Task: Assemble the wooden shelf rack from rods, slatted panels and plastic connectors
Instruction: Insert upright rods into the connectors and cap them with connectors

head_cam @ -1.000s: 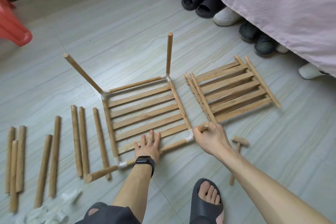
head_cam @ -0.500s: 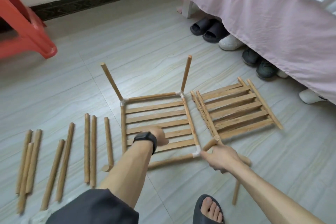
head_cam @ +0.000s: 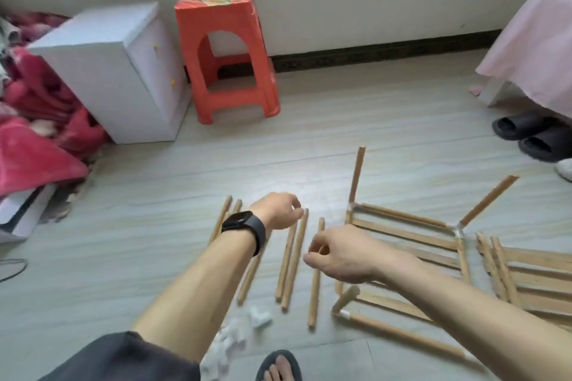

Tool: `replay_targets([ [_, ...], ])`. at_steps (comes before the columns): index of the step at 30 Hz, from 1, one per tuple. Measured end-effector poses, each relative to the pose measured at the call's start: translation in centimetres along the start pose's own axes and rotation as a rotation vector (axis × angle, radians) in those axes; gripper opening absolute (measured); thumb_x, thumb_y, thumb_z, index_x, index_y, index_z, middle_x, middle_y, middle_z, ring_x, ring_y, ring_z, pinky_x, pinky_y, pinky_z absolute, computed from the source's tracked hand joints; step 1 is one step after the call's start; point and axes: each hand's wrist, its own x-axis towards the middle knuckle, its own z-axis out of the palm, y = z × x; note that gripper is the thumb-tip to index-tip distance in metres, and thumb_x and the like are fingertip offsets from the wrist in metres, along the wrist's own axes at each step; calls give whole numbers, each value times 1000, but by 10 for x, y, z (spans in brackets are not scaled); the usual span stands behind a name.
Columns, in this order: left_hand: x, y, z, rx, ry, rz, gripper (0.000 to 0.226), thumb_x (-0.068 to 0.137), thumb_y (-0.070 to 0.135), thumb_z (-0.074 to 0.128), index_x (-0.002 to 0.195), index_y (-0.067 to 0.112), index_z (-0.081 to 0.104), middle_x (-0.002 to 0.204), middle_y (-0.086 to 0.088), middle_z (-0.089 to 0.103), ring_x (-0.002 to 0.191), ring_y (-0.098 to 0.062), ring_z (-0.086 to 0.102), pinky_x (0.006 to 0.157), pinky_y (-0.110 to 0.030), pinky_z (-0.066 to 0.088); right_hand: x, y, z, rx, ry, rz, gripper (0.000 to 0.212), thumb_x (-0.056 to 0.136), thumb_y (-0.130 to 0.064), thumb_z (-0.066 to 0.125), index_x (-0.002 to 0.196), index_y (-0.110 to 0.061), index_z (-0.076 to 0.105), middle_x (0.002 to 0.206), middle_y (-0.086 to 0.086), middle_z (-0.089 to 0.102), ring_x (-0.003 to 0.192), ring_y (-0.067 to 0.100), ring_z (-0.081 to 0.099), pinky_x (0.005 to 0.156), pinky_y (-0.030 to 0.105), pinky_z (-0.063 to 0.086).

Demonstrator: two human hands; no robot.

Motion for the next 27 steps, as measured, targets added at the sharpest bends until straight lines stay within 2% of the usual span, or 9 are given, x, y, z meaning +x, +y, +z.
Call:
replay_targets([
  [5, -38, -134, 87, -59, -188, -311, 40, 102, 35, 45, 134, 16, 61, 139, -9, 61, 127, -28, 56, 102, -34, 47, 77, -59, 88, -55, -185, -76, 37, 95, -40, 47, 108, -15, 71, 99, 8, 75, 97, 28, 67, 86, 40, 57],
  [7, -57, -167, 122, -86, -245, -411, 43, 100, 35, 48, 139, 19, 55, 144, -9, 56, 129, -27, 55, 105, -36, 46, 100, -63, 132, -82, -259, -54, 39, 98, -38, 48, 126, -17, 62, 119, 10, 68, 110, 31, 63, 92, 41, 54],
  [10, -74, -191, 164, -100, -271, -495, 51, 96, 37, 51, 146, 37, 42, 148, -7, 44, 123, -27, 57, 102, -39, 49, 121, -54, 193, -109, -308, -6, 48, 100, -27, 47, 147, -24, 40, 142, 11, 44, 121, 36, 54, 93, 44, 52],
  [12, -75, -194, 183, -83, -234, -517, 52, 96, 38, 50, 145, 45, 36, 146, -5, 38, 116, -27, 61, 94, -39, 52, 129, -44, 224, -122, -326, 36, 52, 100, -19, 48, 149, -30, 34, 146, 11, 34, 121, 37, 53, 89, 44, 53],
  [14, -71, -191, 196, -52, -210, -506, 53, 97, 35, 50, 146, 46, 34, 146, -4, 36, 116, -28, 61, 90, -39, 52, 131, -35, 247, -147, -358, 56, 56, 98, -10, 49, 147, -31, 34, 145, 11, 32, 118, 36, 55, 86, 43, 53],
  [19, -62, -179, 218, -19, -181, -461, 49, 98, 15, 44, 142, 34, 40, 138, -7, 41, 119, -30, 55, 91, -41, 50, 132, -22, 273, -200, -289, 14, 43, 95, 4, 47, 132, -17, 43, 137, 11, 32, 114, 32, 51, 75, 40, 46],
  [24, -56, -184, 231, -91, -146, -435, 34, 98, 9, 47, 130, 19, 43, 129, -9, 41, 112, -32, 56, 89, -43, 52, 133, -19, 276, -156, -278, 67, 51, 89, 11, 49, 130, -17, 41, 127, 11, 39, 108, 33, 54, 78, 42, 52],
  [26, -56, -191, 233, -166, -120, -414, 31, 97, 12, 53, 125, 23, 47, 123, -5, 42, 100, -27, 60, 82, -37, 54, 133, -20, 273, -118, -256, 74, 54, 87, 11, 50, 131, -20, 40, 123, 9, 40, 101, 33, 56, 70, 41, 47],
  [27, -57, -194, 232, -206, -92, -411, 29, 96, 14, 56, 121, 27, 49, 119, -2, 42, 90, -21, 60, 74, -29, 53, 133, -21, 270, -96, -240, 69, 52, 89, 9, 49, 131, -22, 40, 121, 9, 40, 98, 33, 57, 68, 40, 44],
])
